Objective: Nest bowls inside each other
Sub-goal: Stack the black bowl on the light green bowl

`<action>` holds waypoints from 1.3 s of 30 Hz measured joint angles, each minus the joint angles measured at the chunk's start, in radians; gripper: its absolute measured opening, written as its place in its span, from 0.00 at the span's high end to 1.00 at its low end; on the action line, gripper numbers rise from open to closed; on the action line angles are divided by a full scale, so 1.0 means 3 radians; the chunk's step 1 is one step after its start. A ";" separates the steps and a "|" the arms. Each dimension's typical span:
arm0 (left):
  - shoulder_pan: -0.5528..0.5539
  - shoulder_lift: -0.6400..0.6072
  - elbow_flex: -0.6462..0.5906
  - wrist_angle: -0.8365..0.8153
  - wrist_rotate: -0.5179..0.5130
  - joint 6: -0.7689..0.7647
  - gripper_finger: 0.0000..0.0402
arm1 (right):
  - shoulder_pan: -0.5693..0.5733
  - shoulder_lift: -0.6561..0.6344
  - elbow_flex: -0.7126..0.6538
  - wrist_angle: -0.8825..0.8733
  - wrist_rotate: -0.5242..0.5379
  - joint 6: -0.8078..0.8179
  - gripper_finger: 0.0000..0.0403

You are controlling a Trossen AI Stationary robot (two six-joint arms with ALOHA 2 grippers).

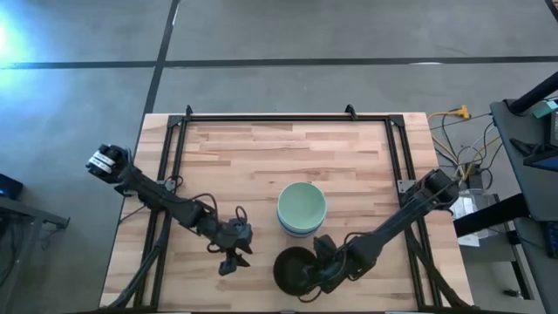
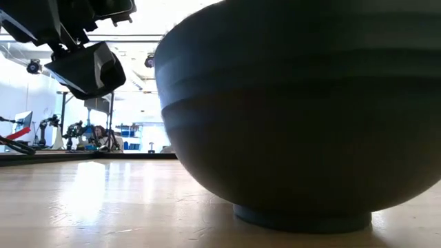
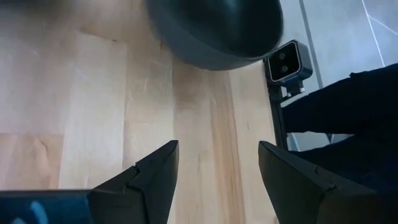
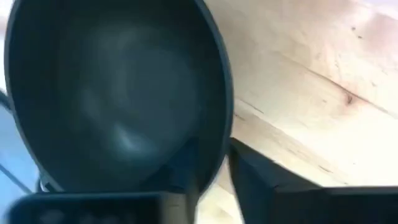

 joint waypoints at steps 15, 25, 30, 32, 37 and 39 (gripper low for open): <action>0.0144 -0.0167 -0.0001 -0.0128 0.0002 -0.0010 0.49 | -0.0354 -0.1544 0.0114 -0.0512 0.0698 -0.1252 0.98; 0.0290 -0.0354 0.0003 -0.0352 0.0000 -0.0008 0.49 | -0.1946 -0.1722 0.0786 -0.1644 -0.0173 -0.2607 0.98; 0.0402 -0.0417 0.0001 -0.0446 -0.0021 0.0004 0.49 | -0.2280 -0.1171 0.1294 -0.1932 -0.0579 -0.3208 0.98; 0.0444 -0.0453 0.0000 -0.0487 -0.0020 0.0007 0.49 | -0.2311 -0.0910 0.1548 -0.2145 -0.0707 -0.3370 0.98; 0.0560 -0.0505 -0.0009 -0.0470 -0.0031 0.0002 0.49 | -0.2307 -0.0328 0.2230 -0.2889 -0.0732 -0.3740 0.98; 0.0584 -0.0511 -0.0009 -0.0469 -0.0046 0.0002 0.49 | -0.2307 -0.0163 0.2462 -0.3120 -0.0729 -0.3853 0.98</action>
